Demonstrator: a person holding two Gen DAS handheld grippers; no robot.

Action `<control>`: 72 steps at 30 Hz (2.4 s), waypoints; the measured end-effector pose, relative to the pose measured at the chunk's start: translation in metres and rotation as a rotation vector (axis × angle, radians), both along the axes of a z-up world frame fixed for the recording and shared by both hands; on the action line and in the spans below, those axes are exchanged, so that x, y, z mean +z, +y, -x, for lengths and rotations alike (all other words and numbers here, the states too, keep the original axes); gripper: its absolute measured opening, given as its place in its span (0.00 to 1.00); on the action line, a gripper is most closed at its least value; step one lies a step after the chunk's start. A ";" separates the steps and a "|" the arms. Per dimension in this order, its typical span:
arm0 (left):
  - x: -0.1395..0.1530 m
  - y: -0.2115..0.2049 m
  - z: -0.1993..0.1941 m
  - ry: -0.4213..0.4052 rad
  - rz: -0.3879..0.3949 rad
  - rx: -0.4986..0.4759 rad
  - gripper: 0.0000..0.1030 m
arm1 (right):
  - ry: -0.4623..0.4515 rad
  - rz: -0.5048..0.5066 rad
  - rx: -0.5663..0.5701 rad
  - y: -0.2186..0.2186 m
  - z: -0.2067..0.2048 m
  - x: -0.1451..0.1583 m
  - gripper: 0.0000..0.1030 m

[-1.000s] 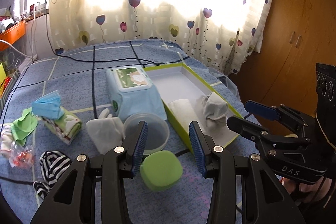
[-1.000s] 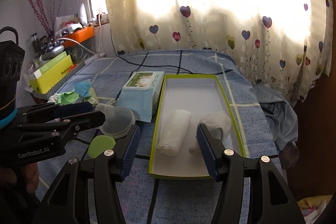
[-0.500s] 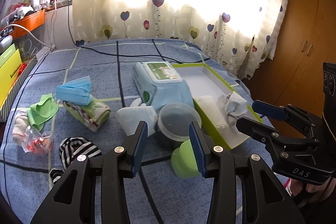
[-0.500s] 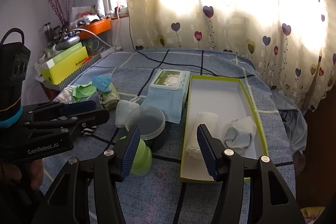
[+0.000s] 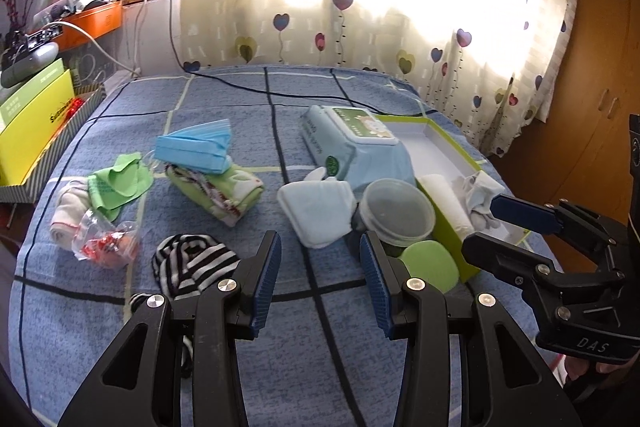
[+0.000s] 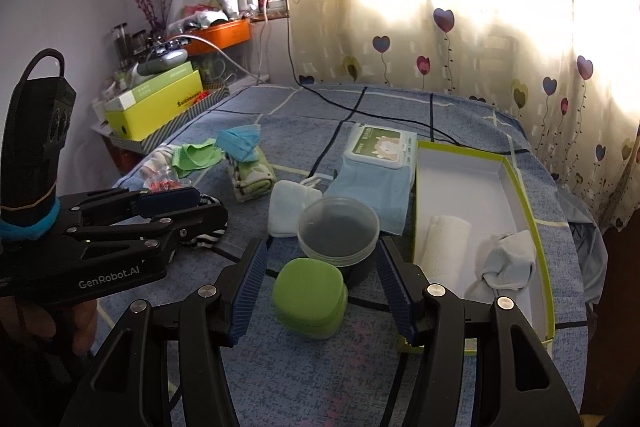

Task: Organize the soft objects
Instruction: 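Move both tools back to the striped cloth on the bed, then grasp the striped cloth with the left tool while the right tool grasps another striped piece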

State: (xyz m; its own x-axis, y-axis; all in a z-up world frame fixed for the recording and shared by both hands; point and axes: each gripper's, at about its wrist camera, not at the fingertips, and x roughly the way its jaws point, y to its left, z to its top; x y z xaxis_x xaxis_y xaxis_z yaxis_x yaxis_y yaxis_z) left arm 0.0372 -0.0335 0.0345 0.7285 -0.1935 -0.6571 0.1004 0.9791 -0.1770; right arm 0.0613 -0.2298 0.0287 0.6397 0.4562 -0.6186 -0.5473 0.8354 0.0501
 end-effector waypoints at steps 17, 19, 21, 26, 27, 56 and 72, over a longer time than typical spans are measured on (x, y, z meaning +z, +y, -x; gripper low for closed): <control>-0.006 0.044 0.018 0.005 -0.056 0.136 0.41 | 0.012 0.009 0.127 0.049 0.002 -0.002 0.54; -0.008 0.050 0.020 0.008 -0.048 0.147 0.41 | 0.012 0.013 0.136 0.053 0.003 -0.002 0.54; -0.011 0.055 0.023 0.014 -0.038 0.157 0.41 | 0.013 0.017 0.142 0.057 0.003 -0.003 0.54; -0.018 0.073 0.030 0.028 -0.009 0.190 0.41 | 0.021 0.023 0.150 0.063 0.002 -0.005 0.54; -0.019 0.077 0.031 0.030 -0.004 0.199 0.41 | 0.022 0.024 0.154 0.065 0.002 -0.005 0.54; -0.076 0.113 0.023 0.160 0.117 0.204 0.33 | 0.091 0.092 0.234 0.122 -0.022 -0.034 0.54; -0.070 0.161 0.038 0.096 0.130 0.308 0.07 | 0.206 0.194 0.286 0.191 -0.046 -0.078 0.54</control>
